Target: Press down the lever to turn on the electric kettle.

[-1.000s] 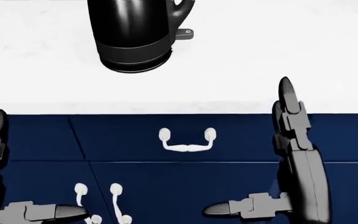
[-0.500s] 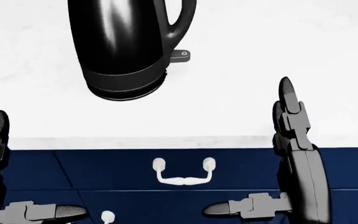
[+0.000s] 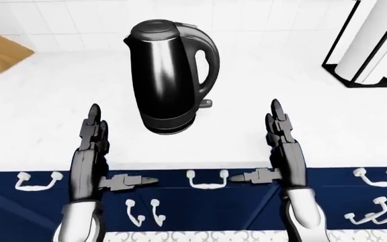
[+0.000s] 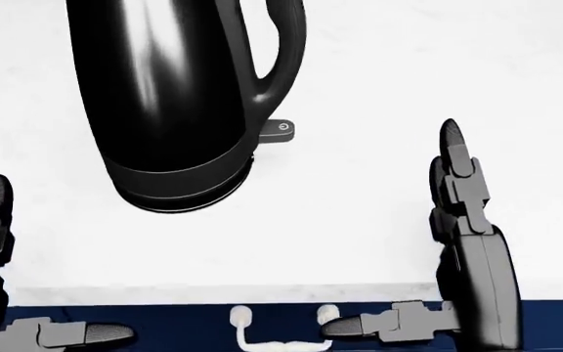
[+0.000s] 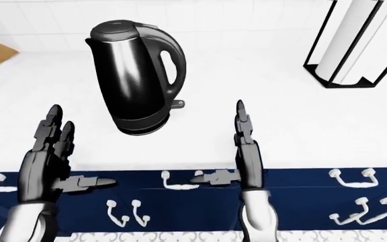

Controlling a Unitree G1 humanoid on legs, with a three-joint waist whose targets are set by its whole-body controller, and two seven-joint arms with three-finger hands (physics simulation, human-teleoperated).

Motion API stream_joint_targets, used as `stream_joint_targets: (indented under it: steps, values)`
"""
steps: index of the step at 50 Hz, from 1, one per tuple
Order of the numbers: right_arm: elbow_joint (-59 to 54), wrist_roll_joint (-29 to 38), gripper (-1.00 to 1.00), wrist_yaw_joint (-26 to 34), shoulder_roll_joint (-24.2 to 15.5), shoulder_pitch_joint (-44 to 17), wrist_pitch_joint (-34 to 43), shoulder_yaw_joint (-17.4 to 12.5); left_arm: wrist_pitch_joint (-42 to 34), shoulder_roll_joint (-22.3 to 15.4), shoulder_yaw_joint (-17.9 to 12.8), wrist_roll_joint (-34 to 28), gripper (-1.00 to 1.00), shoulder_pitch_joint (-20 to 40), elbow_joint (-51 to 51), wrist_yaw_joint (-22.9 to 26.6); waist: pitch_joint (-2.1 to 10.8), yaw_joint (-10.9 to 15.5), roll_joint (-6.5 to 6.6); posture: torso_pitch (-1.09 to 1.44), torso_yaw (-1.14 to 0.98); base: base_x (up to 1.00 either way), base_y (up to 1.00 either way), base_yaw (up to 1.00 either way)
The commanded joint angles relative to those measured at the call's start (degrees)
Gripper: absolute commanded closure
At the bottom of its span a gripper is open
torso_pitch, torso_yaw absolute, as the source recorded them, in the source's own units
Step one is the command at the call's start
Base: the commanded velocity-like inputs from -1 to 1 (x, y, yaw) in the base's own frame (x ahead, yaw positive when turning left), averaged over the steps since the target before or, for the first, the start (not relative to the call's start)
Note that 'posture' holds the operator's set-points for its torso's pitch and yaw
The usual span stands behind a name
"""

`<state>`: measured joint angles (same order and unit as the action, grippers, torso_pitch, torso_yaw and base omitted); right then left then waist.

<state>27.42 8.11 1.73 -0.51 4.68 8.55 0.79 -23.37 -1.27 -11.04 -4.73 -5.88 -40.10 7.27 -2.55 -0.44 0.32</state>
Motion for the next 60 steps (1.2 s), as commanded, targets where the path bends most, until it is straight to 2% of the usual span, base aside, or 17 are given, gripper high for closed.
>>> stream_joint_targets:
  steps: [1, 5, 6, 8, 14, 17, 23, 26, 28, 30, 31, 32, 34, 38, 39, 45, 60]
  values:
    - [1.72, -0.15, -1.0, 0.04, 0.16, -0.85, -1.53, 0.42, 1.59, -0.38, -0.36, -0.02, -1.0, 0.76, -2.04, -0.33, 0.18, 0.06, 0.13, 0.0, 0.0, 0.13, 0.0, 0.0]
    - [1.73, -0.07, -1.0, 0.01, 0.18, -0.84, -1.49, 0.51, 1.74, -0.37, -0.33, -0.03, -1.0, 0.81, -1.82, -0.36, 2.15, -0.31, 4.56, 0.0, 0.0, 0.09, 0.0, 0.0]
    - [1.82, -0.07, -1.0, 0.02, 0.19, -0.8, -1.45, 0.54, 1.74, -0.37, -0.4, 0.02, -1.0, 0.81, -1.85, -0.36, 1.46, 0.65, 3.29, 0.0, 0.0, 0.09, 0.0, 0.0]
    - [1.89, 0.0, -1.0, -0.01, 0.21, -0.76, -1.4, 0.62, 1.75, -0.38, -0.4, 0.01, -1.0, 0.79, -1.83, -0.37, 0.82, 0.66, 3.43, 0.0, 0.0, 0.08, 0.0, 0.0]
    - [2.2, 0.11, -1.0, 0.0, 0.2, -0.83, -1.06, 0.72, 1.66, -0.38, -0.34, 0.0, -1.0, 0.85, -1.84, -0.39, 0.75, 0.81, 0.06, 0.0, 0.0, 0.08, 0.0, 0.0]
    - [2.5, 0.15, -1.0, 0.04, 0.21, -0.9, -0.76, 0.79, 1.48, -0.38, -0.34, 0.07, -1.0, 0.85, -2.07, -0.35, 1.6, 0.88, -3.97, 0.0, 0.0, 0.08, 0.0, 0.0]
    - [2.92, 0.11, -1.0, 0.09, 0.2, -0.82, -0.6, 0.79, 1.52, -0.38, -0.4, 0.09, -1.0, 0.8, -2.12, -0.31, 1.24, 0.4, -1.73, 0.0, 0.0, 0.09, 0.0, 0.0]
    - [2.85, 0.12, -1.0, 0.11, 0.21, -0.82, -0.73, 0.86, 1.54, -0.37, -0.39, 0.07, -1.0, 0.78, -2.13, -0.31, 0.04, 0.32, 0.23, 0.0, 0.0, 0.17, 0.0, 0.0]
    - [2.67, 0.18, -1.0, 0.07, 0.2, -0.9, -0.77, 0.87, 1.72, -0.36, -0.46, 0.12, -1.0, 0.75, -1.95, -0.31, -0.22, 0.08, 2.26, 0.0, 0.0, 0.21, 0.0, 0.0]
    - [2.53, 0.18, -1.0, 0.06, 0.22, -0.96, -0.83, 0.9, 1.7, -0.37, -0.47, 0.11, -1.0, 0.71, -1.99, -0.31, 1.19, 0.21, 6.08, 0.0, 0.0, 0.22, 0.0, 0.0]
    - [2.46, 0.08, -1.0, 0.02, 0.25, -0.94, -0.98, 0.85, 1.64, -0.37, -0.58, 0.18, -1.0, 0.68, -2.11, -0.28, 0.21, 0.95, 3.45, 0.0, 0.0, 0.22, 0.0, 0.0]
    - [2.08, -0.49, -1.0, 0.06, 0.31, -1.01, -1.16, 0.6, 1.77, -0.35, -0.64, 0.19, -1.0, 0.59, -2.04, -0.28, -1.29, 0.43, 3.83, 0.0, 0.0, 0.0, 0.0, 0.0]
    - [2.0, -0.56, -1.0, 0.07, 0.27, -1.0, -1.21, 0.68, 1.66, -0.33, -0.64, 0.18, -1.0, 0.57, -2.18, -0.26, 1.33, 0.11, 2.74, 0.0, 0.0, 0.0, 0.0, 0.0]
    - [2.48, -0.48, -1.0, 0.28, 0.14, -1.45, -0.38, 0.66, 1.67, -0.3, -0.63, 0.16, -1.0, 0.52, -2.22, -0.25, 1.0, 0.64, -1.49, 0.0, 0.0, 0.0, 0.0, 0.0]
    - [2.78, -0.4, -1.0, 0.38, 0.07, -1.7, 0.03, 0.62, 1.68, -0.27, -0.58, 0.16, -1.0, 0.47, -2.29, -0.24, 0.78, 0.69, -0.73, 0.0, 0.0, 0.0, 0.0, 0.0]
    - [4.97, -0.33, -1.0, 1.02, -0.2, -4.06, 3.71, -0.16, 2.03, -0.13, -0.51, 0.16, -1.0, 0.08, -2.25, -0.17, 2.27, 0.92, -0.47, 0.0, 0.0, 0.0, 0.0, 0.0]
    - [8.52, 1.18, -1.0, 2.78, -1.63, -12.55, 13.31, -2.03, 1.75, 0.07, -1.86, 0.91, -1.0, -0.51, -3.68, 0.41, 2.46, 0.77, -0.13, 0.0, 0.0, 0.0, 0.0, 0.0]
